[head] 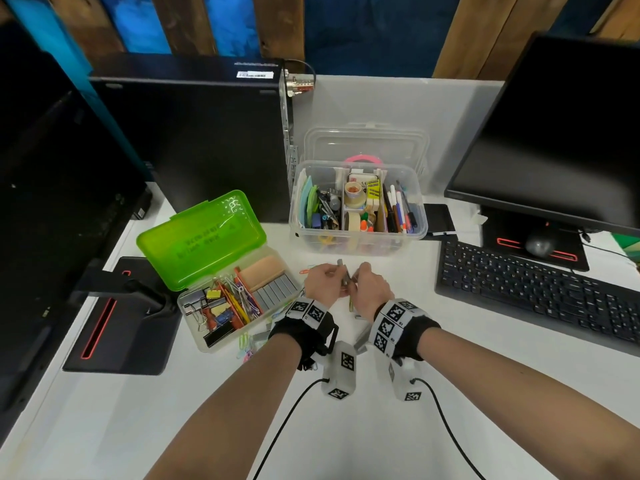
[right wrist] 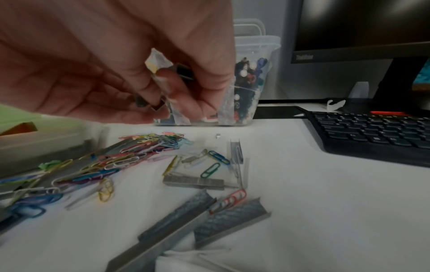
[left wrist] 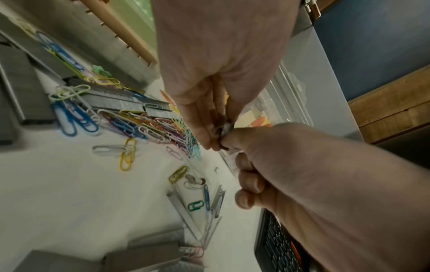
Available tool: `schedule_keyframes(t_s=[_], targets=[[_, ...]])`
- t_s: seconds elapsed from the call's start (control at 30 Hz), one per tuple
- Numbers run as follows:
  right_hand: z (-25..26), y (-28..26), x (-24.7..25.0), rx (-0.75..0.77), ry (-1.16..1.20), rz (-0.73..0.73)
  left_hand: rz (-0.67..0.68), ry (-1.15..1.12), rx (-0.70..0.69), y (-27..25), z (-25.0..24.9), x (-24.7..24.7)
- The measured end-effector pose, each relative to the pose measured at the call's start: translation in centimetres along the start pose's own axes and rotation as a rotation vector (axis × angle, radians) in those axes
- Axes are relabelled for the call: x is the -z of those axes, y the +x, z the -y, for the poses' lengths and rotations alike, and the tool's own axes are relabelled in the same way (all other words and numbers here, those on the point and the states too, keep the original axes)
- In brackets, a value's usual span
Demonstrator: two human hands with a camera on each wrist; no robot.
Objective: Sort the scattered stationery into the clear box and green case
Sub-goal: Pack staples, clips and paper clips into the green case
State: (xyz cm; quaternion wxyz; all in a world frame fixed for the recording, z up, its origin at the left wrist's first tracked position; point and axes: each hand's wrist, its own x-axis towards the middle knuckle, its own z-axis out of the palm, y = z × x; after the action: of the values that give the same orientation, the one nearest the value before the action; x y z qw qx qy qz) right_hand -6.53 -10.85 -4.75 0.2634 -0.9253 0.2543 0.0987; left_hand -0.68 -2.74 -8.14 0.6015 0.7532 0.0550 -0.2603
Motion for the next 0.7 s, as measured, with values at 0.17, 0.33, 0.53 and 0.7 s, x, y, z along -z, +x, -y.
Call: schedule_keyframes(t_s=[0.17,0.33,0.53,0.7], targets=[[0.3,-0.2,0.4,0.035,0.200,0.053,0.041,-0.158,0.052,0.2,0.5,0.7],[-0.4,0.7,-0.5,-0.034,0.482,0.074,0.040,-0.280,0.075,-0.4,0.0,1.2],[-0.6,1.3,0.0,-0.006,0.691,0.086,0.126,-0.304,0.091,-0.8,-0.2,2.3],[-0.4,1.8,0.4,-0.150,0.890,0.177,0.117,-0.178,0.015,-1.2,-0.4,3.0]])
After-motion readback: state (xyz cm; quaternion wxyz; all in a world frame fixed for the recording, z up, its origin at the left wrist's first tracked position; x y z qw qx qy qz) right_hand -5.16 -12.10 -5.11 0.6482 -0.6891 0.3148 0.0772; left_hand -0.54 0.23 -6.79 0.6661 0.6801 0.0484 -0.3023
